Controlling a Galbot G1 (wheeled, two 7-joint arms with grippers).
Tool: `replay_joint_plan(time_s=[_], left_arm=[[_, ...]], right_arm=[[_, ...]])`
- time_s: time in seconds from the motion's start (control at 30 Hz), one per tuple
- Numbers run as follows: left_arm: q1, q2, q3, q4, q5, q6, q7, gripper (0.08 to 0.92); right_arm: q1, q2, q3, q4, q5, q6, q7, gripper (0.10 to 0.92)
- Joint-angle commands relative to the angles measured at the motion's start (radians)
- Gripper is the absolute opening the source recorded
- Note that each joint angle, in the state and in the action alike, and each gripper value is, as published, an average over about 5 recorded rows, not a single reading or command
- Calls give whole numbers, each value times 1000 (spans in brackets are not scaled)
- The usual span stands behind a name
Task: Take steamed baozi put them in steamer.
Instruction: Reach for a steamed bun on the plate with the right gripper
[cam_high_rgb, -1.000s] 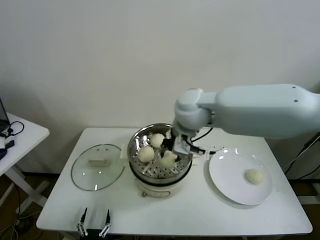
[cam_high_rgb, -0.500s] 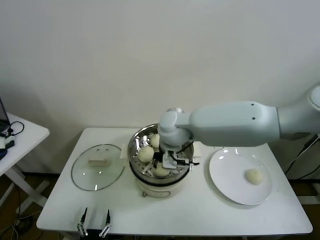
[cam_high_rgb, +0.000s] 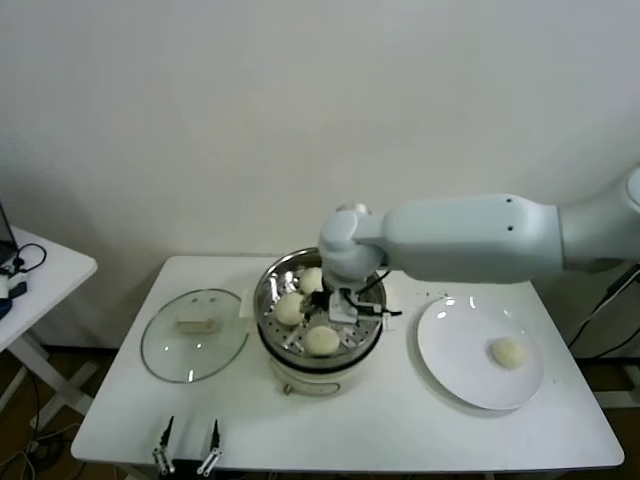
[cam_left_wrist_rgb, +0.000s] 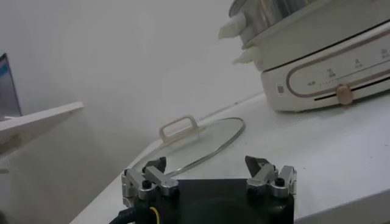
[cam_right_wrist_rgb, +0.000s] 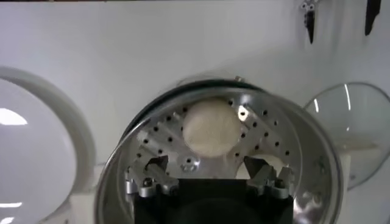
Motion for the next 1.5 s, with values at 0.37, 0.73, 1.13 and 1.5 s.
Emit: replay_joint_plan(time_s=[0.37, 0.73, 1.13, 1.5], left_arm=[[-5, 13, 3, 8, -3, -3, 3, 823], [-7, 5, -7, 18, -3, 1, 2, 823], [3, 2, -14, 28, 1, -3, 0, 823], [5, 7, -10, 35, 13, -6, -1, 823]], right_arm=[[159, -520, -366, -234, 435, -280, -25, 823], [-285, -614, -38, -343, 213, -327, 23, 823], [-458, -586, 97, -430, 137, -326, 60, 823], [-592, -573, 241, -472, 90, -345, 70, 823]])
